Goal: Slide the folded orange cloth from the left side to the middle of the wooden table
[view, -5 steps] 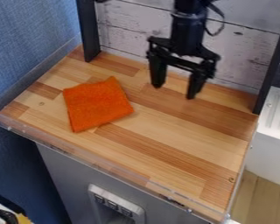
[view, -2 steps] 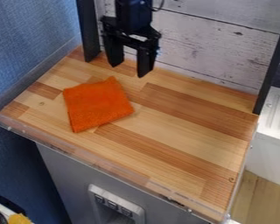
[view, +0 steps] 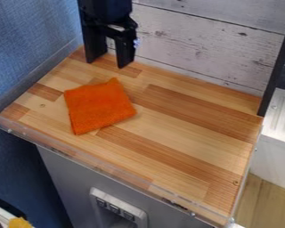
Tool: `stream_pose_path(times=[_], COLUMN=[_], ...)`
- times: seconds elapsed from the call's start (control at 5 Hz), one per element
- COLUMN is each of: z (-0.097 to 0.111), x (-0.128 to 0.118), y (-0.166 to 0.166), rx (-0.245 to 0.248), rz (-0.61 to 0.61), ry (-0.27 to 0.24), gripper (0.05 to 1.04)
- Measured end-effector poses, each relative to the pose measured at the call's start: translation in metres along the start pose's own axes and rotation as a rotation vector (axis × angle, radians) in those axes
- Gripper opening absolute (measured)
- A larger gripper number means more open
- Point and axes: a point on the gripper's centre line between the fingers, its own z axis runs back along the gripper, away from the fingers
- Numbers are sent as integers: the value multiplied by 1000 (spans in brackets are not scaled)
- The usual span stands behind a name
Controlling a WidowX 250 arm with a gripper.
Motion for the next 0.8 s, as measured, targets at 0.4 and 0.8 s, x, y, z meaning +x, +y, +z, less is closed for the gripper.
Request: stream_pose_path(times=[0.4, 0.8], z=[-7, -30], x=[-7, -12], y=[19, 23], rx=[-9, -8], rz=[-21, -21], ry=[39, 70], gripper=[678, 157])
